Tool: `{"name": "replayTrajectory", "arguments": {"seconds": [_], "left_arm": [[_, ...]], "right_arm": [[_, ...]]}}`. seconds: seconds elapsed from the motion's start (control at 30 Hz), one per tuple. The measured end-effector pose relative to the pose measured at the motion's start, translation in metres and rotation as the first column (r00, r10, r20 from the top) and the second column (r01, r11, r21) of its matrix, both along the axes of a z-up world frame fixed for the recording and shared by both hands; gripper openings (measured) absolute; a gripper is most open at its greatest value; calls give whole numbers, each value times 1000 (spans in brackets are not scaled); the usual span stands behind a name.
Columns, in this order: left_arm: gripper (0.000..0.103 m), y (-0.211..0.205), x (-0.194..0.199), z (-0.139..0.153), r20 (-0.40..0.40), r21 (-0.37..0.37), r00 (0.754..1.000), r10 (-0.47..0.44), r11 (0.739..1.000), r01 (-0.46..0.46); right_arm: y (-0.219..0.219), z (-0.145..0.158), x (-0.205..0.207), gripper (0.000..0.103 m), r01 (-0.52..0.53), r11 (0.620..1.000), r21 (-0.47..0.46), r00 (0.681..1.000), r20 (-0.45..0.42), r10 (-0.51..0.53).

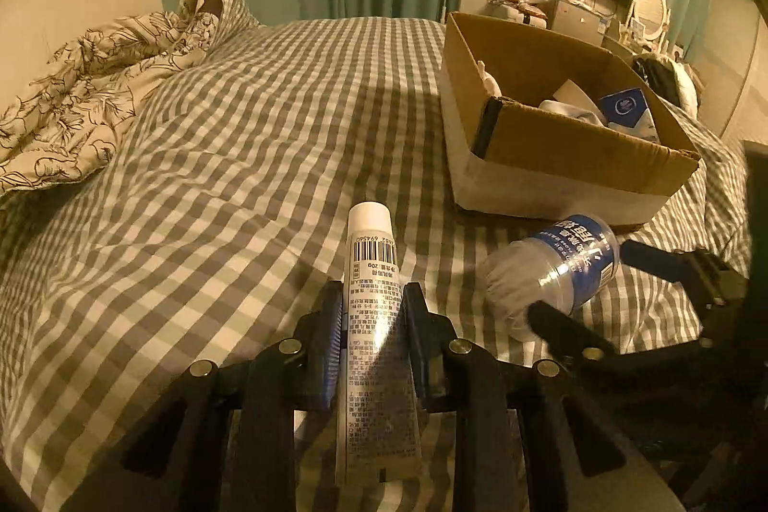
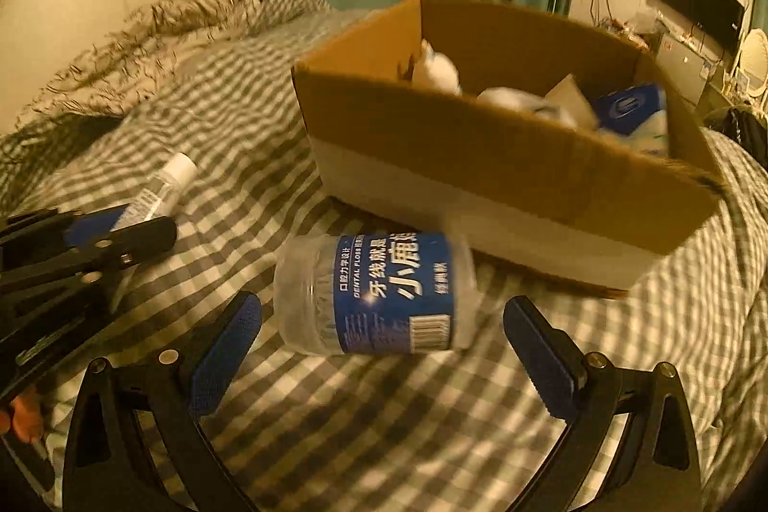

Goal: Organize objects
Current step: 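Grasp the white tube with the left gripper while the right grasps the water bottle, then place the tube and water bottle into the box and release both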

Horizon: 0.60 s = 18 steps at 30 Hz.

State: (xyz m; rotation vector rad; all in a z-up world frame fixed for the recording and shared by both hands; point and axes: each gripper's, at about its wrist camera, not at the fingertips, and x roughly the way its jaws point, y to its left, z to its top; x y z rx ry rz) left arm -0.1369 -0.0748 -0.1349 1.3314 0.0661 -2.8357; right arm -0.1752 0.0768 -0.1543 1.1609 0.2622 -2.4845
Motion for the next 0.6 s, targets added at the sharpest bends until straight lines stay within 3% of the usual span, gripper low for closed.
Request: {"name": "replayTrajectory", "arguments": {"seconds": [0.13, 0.23, 0.3, 0.6], "left_arm": [[24, 0, -1, -4, 10, 4, 1000, -8, 1000, 8], [24, 2, 0, -3, 7, 1, 1000, -15, 1000, 15], [24, 4, 1, -1, 0, -5, 1000, -17, 1000, 17], [24, 25, 14, 13, -5, -3, 999, -49, 999, 49]], "right_arm": [[-7, -10, -7, 101, 9, 1000, 19, 1000, 21, -9], [-7, -11, -8, 89, 8, 1000, 22, 1000, 26, -8], [-7, -9, -7, 89, 2, 1000, 21, 1000, 25, -3], [18, 29, 29, 89, 10, 1000, -6, 999, -34, -10]]}}
